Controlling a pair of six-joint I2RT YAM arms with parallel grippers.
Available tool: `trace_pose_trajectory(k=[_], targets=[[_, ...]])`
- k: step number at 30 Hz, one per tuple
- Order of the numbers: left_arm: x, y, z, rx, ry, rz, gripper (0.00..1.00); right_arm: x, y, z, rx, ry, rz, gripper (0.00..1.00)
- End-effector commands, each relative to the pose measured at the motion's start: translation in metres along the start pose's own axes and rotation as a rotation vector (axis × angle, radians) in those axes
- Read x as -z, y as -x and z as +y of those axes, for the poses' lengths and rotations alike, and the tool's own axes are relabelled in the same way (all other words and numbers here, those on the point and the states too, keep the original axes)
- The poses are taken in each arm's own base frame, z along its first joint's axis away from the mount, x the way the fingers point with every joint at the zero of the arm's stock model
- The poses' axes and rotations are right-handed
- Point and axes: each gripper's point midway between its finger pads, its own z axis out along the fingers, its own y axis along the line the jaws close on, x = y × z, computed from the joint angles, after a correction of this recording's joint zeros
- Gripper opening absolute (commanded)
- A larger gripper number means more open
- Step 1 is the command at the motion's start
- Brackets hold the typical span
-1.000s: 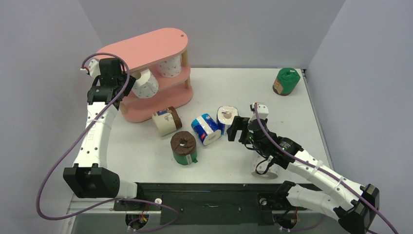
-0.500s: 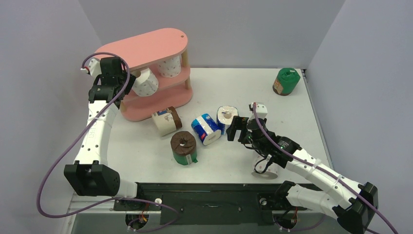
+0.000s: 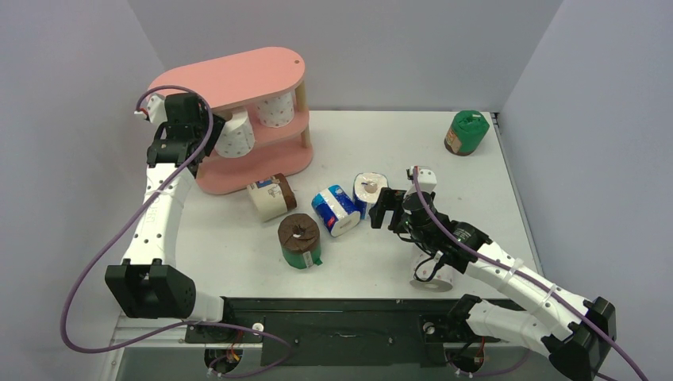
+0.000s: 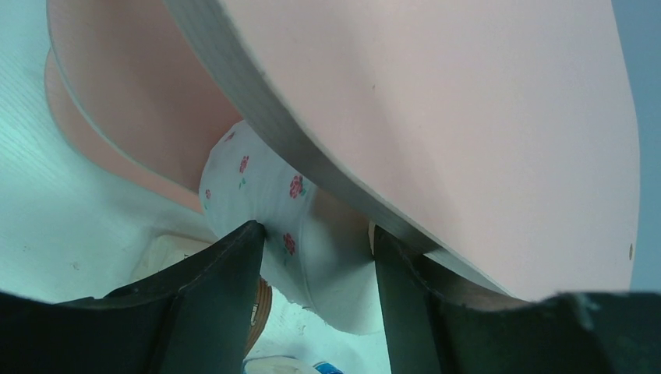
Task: Place and organize the paper towels onto the shelf
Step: Place the paper towel on the shelf.
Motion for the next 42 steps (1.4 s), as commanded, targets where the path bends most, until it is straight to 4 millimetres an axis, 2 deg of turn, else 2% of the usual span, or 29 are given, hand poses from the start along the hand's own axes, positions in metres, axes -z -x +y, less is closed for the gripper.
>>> trace_pose_trajectory(k=[1,21,29,31,36,42], targets=[[0.0,0.016,-0.03,0.046,-0.114,-0.057,0.52,0.003,0.019,0.009,-0.019,0.031,-0.05,0.88],[0.02,0.02,-0.039,-0.01,-0.2,-0.066,0.74,0.001,0.016,0.011,-0.022,0.04,-0.043,0.88],[0.036,0.023,-0.039,-0.081,-0.256,-0.092,0.96,0.001,0.013,0.013,-0.027,0.054,-0.034,0.88],[0.04,0.024,-0.04,-0.106,-0.275,-0.098,0.98,0.001,0.012,0.014,-0.028,0.059,-0.032,0.88],[0.051,0.017,-0.039,-0.222,-0.326,-0.079,0.97,0.002,0.012,0.014,-0.029,0.064,-0.032,0.88],[0.061,0.008,-0.028,-0.348,-0.388,-0.102,0.96,0.0,0.007,0.013,-0.025,0.068,-0.021,0.88]])
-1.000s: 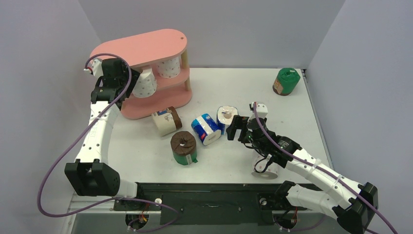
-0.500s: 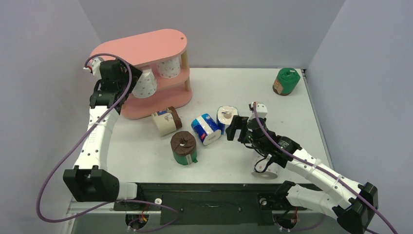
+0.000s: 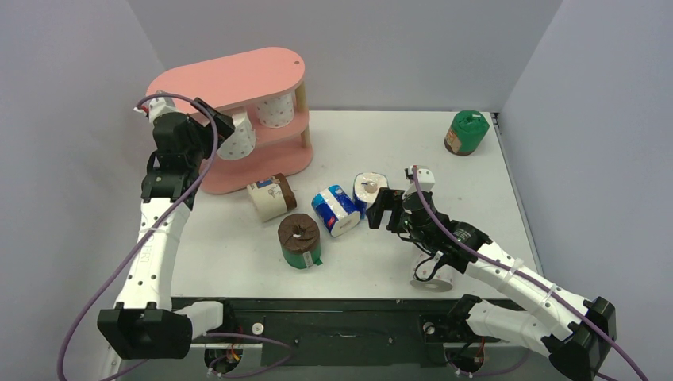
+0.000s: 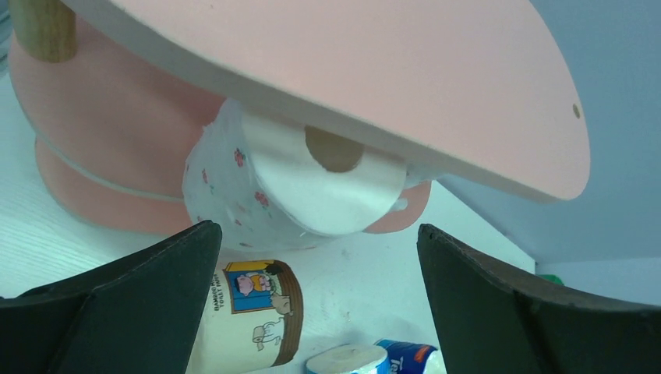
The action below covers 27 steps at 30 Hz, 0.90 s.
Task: Place and organize the paper towels onto the shelf
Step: Place the paper towel on the shelf.
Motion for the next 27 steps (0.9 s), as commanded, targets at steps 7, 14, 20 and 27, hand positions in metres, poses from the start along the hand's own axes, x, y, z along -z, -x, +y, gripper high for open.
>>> trace_pose_trajectory(k=[7,14,20,27], targets=[[0.037,-0.006,-0.001,-0.269,-0.135,-0.091,0.96,0.001,0.007,0.004,-0.006,0.026,-0.033,0.88],[0.039,-0.032,0.023,-0.392,-0.112,-0.076,0.96,-0.003,0.004,0.006,0.003,0.033,-0.014,0.88],[0.022,-0.046,0.028,-0.406,-0.102,-0.028,0.96,0.001,0.006,0.005,0.01,0.038,-0.026,0.88],[-0.002,-0.051,0.028,-0.397,-0.087,-0.022,0.98,0.005,0.007,0.001,0.015,0.029,-0.036,0.88]])
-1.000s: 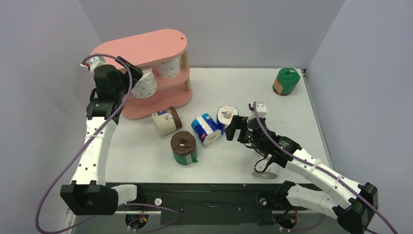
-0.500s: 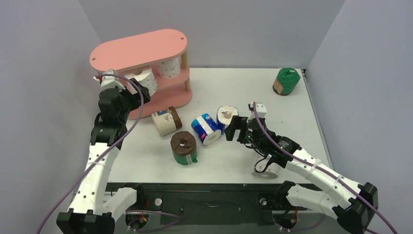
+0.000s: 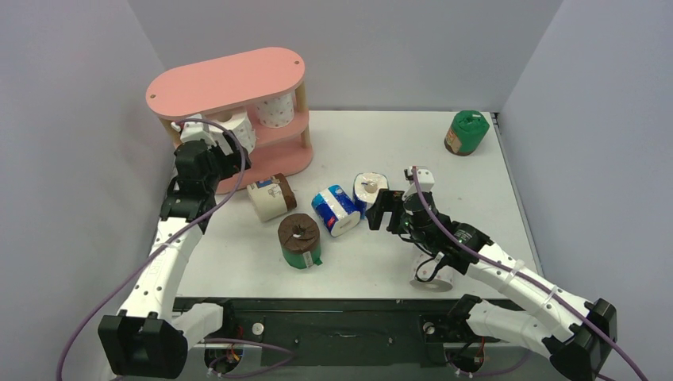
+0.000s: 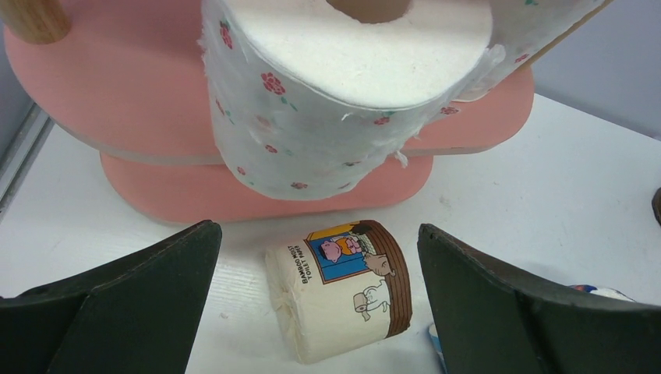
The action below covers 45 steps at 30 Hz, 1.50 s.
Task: Place and organize the paper towels onto the shelf
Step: Place the paper towel on the shelf.
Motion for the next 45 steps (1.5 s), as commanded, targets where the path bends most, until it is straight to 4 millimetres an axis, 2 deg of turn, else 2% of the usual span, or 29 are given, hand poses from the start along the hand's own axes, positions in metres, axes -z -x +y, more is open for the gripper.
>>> trace_pose_trajectory(k=[1,18,21,26,45], targets=[[-0.013,0.023,-0.008,0.001,-0.018,-0.086,0.98,0.004,0.009,-0.002,-0.002,0.007,-0.042,0.88],[-0.045,0.03,-0.005,0.025,0.026,-0.132,1.0,0.005,0.007,-0.013,0.003,-0.017,-0.042,0.88],[-0.05,0.035,-0.007,0.028,0.02,-0.148,0.95,0.004,0.006,-0.014,0.003,-0.021,-0.038,0.88],[-0.056,0.042,-0.011,0.03,0.016,-0.166,0.94,0.003,0.007,-0.016,0.004,-0.026,-0.036,0.88],[-0.081,0.042,-0.014,0.042,0.007,-0.193,0.85,-0.007,0.006,-0.021,0.0,-0.038,-0.012,0.88]])
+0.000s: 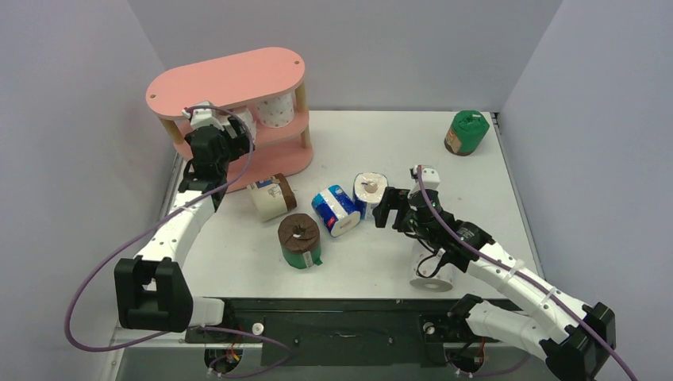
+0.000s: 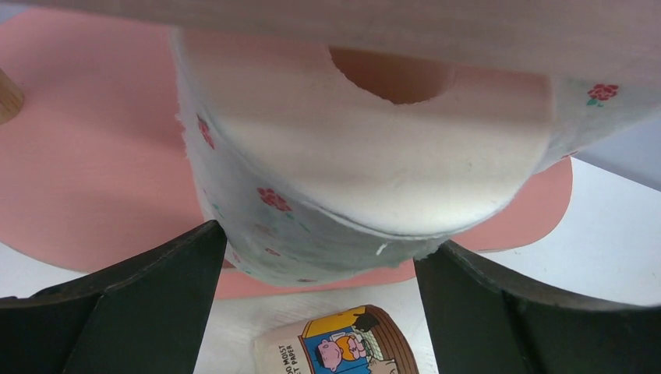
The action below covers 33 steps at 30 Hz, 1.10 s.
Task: Place and organize the paper towels onto the shelf
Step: Place the paper towel on the shelf.
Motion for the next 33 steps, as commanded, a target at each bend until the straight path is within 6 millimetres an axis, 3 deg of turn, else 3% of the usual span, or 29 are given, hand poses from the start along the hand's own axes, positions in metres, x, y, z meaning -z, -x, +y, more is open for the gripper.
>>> trace_pose_trajectory(k=[1,18,33], targets=[[-0.006,0.04,-0.015,0.035,-0.038,-0.13,0.85,-0.004,0.005,0.001,0.005,0.011,-0.013,0.88],[-0.026,0.043,-0.013,0.042,-0.014,-0.177,0.83,-0.007,0.002,-0.003,-0.002,0.009,0.004,0.88],[-0.043,0.035,-0.031,0.054,-0.056,-0.156,0.82,-0.006,0.004,-0.002,-0.014,0.023,0.003,0.88]])
